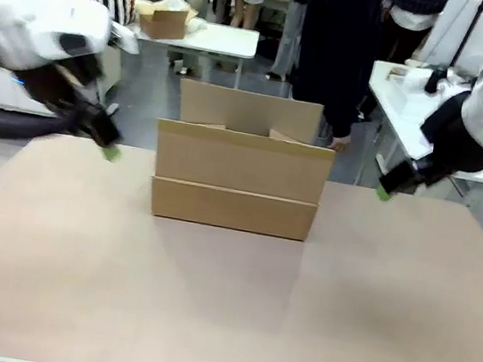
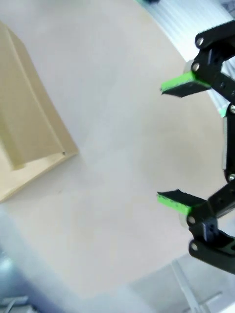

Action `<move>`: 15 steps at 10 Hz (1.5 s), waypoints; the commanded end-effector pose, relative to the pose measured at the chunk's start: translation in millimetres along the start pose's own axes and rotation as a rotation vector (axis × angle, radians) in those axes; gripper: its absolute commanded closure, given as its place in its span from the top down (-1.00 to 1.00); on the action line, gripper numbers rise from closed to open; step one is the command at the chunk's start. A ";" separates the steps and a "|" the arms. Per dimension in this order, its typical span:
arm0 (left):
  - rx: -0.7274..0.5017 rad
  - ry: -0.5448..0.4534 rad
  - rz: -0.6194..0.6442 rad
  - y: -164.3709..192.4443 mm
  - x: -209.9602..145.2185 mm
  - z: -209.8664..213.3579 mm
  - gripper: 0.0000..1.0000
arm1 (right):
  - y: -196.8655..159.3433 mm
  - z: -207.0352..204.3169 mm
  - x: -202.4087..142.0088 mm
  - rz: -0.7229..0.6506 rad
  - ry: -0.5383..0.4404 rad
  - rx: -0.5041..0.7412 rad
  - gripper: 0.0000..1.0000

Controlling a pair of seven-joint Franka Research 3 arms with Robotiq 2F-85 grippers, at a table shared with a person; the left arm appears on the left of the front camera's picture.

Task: Pack the gift set into the box.
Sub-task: Place both hands on the side flaps of the Package Box and spread them outward.

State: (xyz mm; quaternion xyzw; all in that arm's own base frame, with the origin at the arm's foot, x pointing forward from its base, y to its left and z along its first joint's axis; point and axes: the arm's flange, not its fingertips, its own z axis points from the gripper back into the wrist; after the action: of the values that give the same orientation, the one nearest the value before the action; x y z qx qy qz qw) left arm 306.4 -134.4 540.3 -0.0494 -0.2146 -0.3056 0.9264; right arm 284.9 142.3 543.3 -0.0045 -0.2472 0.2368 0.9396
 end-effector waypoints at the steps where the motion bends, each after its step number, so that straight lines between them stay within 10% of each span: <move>1: 0.139 -0.137 -0.019 -10.3 -16.3 26.1 1.00 | 27.4 30.2 -18.3 0.065 -0.137 -0.080 1.00; 2: 0.000 0.000 0.000 0.0 0.0 0.0 1.00 | 0.0 0.0 0.0 0.000 0.000 0.000 1.00; 4: 0.061 -0.077 -0.014 -7.8 -8.6 42.2 1.00 | 17.1 41.8 -10.7 0.039 -0.082 -0.041 1.00; 8: -0.894 -0.203 -0.107 35.5 -38.8 73.1 1.00 | -37.7 91.3 -57.9 -0.398 -0.308 0.781 1.00; 12: -1.126 -0.437 0.175 67.3 -70.9 109.3 1.00 | -97.1 98.5 -96.5 -0.662 -0.400 1.056 1.00; 14: -1.017 -0.453 0.261 77.3 -82.7 105.4 1.00 | -108.5 67.9 -90.8 -0.699 -0.333 1.056 1.00; 15: -1.142 -0.457 0.149 77.4 -76.1 119.5 1.00 | -130.1 129.2 -70.8 -0.621 -0.393 1.065 1.00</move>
State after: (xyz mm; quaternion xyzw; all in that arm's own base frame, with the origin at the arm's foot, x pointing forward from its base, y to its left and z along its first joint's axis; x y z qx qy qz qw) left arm 253.9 10.2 611.6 -0.6114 -0.2147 -0.2492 0.7197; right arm 243.1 -28.6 625.0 0.5869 -0.2362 0.0095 0.7744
